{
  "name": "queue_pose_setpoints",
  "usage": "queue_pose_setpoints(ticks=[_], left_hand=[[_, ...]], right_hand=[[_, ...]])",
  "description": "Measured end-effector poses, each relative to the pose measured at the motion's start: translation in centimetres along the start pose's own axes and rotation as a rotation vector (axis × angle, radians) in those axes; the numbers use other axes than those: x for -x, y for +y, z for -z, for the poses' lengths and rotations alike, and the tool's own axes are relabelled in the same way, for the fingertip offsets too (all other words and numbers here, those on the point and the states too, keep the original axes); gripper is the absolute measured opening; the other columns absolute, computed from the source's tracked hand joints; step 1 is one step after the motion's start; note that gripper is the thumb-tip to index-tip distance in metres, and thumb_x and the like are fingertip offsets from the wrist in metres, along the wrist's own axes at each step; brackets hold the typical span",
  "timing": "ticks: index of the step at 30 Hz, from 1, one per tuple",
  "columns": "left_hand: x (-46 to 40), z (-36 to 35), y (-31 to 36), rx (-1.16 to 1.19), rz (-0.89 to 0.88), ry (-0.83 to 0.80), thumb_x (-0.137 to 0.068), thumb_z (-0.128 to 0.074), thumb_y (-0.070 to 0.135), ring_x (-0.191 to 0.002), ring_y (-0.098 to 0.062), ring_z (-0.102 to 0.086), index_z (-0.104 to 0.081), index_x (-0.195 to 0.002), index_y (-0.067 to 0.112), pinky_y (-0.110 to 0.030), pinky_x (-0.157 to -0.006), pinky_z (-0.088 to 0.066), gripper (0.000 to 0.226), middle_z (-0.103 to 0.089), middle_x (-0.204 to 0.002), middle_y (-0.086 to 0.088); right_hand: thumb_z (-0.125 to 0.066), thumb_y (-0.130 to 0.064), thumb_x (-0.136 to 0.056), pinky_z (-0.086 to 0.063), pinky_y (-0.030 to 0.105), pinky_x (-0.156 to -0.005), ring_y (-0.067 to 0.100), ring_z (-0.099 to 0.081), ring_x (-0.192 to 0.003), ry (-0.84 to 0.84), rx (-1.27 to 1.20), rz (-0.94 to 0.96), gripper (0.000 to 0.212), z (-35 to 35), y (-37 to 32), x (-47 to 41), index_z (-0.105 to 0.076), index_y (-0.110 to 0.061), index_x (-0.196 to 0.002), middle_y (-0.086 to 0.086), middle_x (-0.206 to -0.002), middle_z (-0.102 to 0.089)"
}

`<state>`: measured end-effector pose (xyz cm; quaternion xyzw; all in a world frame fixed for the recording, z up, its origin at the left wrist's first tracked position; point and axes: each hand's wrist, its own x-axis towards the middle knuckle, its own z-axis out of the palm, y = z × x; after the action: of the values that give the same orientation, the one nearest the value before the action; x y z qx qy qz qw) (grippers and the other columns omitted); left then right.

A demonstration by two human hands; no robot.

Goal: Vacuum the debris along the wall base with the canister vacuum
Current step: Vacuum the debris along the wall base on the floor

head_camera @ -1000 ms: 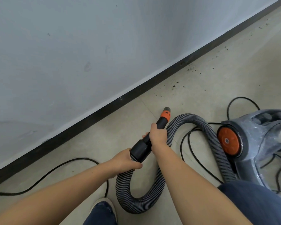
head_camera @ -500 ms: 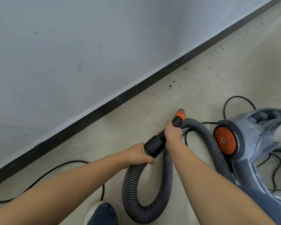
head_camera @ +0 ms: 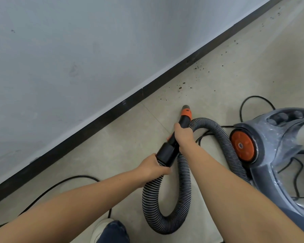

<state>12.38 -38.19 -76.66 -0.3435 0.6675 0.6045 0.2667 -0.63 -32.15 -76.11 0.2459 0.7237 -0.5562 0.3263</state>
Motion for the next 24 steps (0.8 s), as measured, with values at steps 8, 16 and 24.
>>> queue_pose_setpoints(ticks=[8, 16, 24], left_hand=[[0.8, 0.7, -1.4, 0.093, -0.010, 0.114, -0.076, -0.071, 0.017, -0.077, -0.020, -0.060, -0.053, -0.110, 0.010, -0.031, -0.069, -0.051, 0.039, -0.060, -0.087, -0.006], [0.0, 3.2, -1.4, 0.118, 0.001, 0.198, -0.076, -0.072, 0.016, -0.075, -0.021, -0.061, -0.053, -0.113, 0.008, -0.030, -0.065, -0.052, 0.043, -0.061, -0.088, -0.009], [-1.8, 3.4, 1.4, -0.051, 0.007, 0.011, -0.075, -0.073, 0.016, -0.078, -0.020, -0.061, -0.054, -0.112, 0.009, -0.033, -0.073, -0.053, 0.042, -0.061, -0.089, -0.008]], right_hand=[[-0.050, -0.018, -0.094, -0.048, 0.026, -0.044, 0.022, -0.057, -0.048, -0.146, 0.060, -0.012, 0.019, -3.0, -0.3, 0.2, -0.047, -0.003, -0.105, 0.012, -0.067, -0.055], [-0.050, -0.019, -0.093, -0.047, 0.023, -0.042, 0.023, -0.058, -0.051, -0.222, 0.083, 0.015, 0.032, -6.5, -1.3, -0.3, -0.045, -0.002, -0.119, 0.016, -0.078, -0.057], [-0.047, -0.021, -0.095, -0.048, 0.022, -0.042, 0.020, -0.057, -0.048, -0.030, -0.044, -0.012, 0.017, -2.8, -1.7, -1.9, -0.046, -0.005, -0.099, 0.012, -0.067, -0.056]])
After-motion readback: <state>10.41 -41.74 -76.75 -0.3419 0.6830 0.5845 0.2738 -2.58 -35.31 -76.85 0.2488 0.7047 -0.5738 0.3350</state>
